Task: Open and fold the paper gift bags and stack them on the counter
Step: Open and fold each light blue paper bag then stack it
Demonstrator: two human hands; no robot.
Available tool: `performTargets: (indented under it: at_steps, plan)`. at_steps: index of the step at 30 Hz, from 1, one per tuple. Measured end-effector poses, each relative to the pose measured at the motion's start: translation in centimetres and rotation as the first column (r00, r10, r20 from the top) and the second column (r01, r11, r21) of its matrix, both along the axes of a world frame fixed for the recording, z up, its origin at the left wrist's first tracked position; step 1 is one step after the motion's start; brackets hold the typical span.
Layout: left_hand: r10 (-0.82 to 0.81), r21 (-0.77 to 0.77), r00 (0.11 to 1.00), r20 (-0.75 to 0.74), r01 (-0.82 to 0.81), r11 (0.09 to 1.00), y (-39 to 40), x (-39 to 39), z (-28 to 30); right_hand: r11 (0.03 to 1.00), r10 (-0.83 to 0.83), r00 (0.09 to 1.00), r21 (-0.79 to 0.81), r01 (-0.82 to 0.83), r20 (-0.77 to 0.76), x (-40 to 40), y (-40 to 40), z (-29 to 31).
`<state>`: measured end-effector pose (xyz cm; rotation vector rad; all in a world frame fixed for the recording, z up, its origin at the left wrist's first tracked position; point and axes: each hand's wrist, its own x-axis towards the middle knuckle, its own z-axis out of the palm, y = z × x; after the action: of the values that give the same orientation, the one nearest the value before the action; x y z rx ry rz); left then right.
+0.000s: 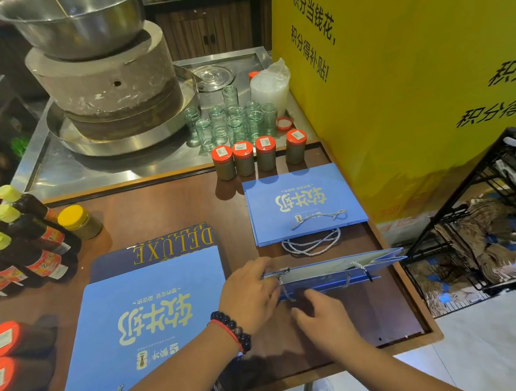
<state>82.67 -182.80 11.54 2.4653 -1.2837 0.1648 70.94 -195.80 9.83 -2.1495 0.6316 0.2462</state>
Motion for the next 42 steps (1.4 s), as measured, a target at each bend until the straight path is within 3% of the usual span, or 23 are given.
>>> performTargets:
  at_steps: [3, 5, 8, 11, 23, 27, 30, 34, 35, 37, 39, 42]
  plan:
    - [-0.019, 0.009, 1.0, 0.002, 0.019, 1.0, -0.2, -0.2, 0.3, 0.943, -0.121, 0.989, 0.303, 0.14, -0.082, 1.0, 1.3, -0.4]
    - [-0.026, 0.006, 1.0, 0.0, 0.026, 1.0, -0.3, -0.3, 0.4, 0.908, -0.148, 0.987, 0.388, 0.16, -0.06, 1.2, 2.0, -0.6]
    - [-0.015, 0.013, 1.0, -0.002, 0.015, 1.0, -0.5, -0.4, 0.6, 0.937, -0.052, 0.998, 0.347, 0.042, 0.019, 0.5, 2.4, -1.9]
    - [0.004, 0.026, 1.0, -0.009, -0.004, 1.0, -0.7, -0.2, 0.9, 0.956, 0.052, 0.999, 0.29, -0.049, -0.003, -0.3, 2.5, -2.5]
    - [0.043, 0.047, 0.995, -0.087, -0.039, 0.998, -0.8, 0.0, 0.3, 0.971, 0.059, 0.993, 0.236, -0.034, -0.103, -1.6, 2.0, -2.5]
    - [0.043, 0.048, 0.994, -0.101, -0.039, 0.998, -0.7, -0.1, 0.0, 0.984, 0.157, 0.98, 0.104, -0.144, -0.122, -2.0, 1.7, -2.1]
    - [0.002, 0.021, 0.996, -0.085, -0.001, 1.0, -0.5, 0.0, -0.1, 0.915, 0.312, 0.944, -0.231, -0.33, -0.111, -1.6, 0.9, 0.1]
    - [-0.009, 0.054, 0.996, -0.094, 0.014, 0.998, -0.1, 0.0, -0.1, 0.867, 0.185, 0.944, -0.497, -0.026, 0.275, 0.9, -3.0, 5.1]
    - [0.008, 0.061, 0.995, -0.103, -0.001, 0.998, 0.0, -0.1, -0.1, 0.816, 0.179, 0.95, -0.578, 0.003, 0.257, 1.9, -4.5, 6.1]
    - [0.041, 0.082, 0.991, -0.124, -0.03, 0.996, -0.1, -0.4, 0.1, 0.744, 0.154, 0.987, -0.653, -0.145, -0.044, 3.9, -7.3, 7.3]
    - [0.061, 0.109, 0.989, -0.137, -0.046, 0.993, -0.3, -0.7, 0.4, 0.806, 0.126, 0.924, -0.506, -0.307, -0.36, 5.2, -9.1, 7.2]
    - [0.079, 0.114, 0.987, -0.137, -0.063, 0.991, -0.5, -0.9, 0.5, 0.935, 0.213, 0.879, -0.174, -0.311, -0.426, 5.8, -10.2, 5.3]
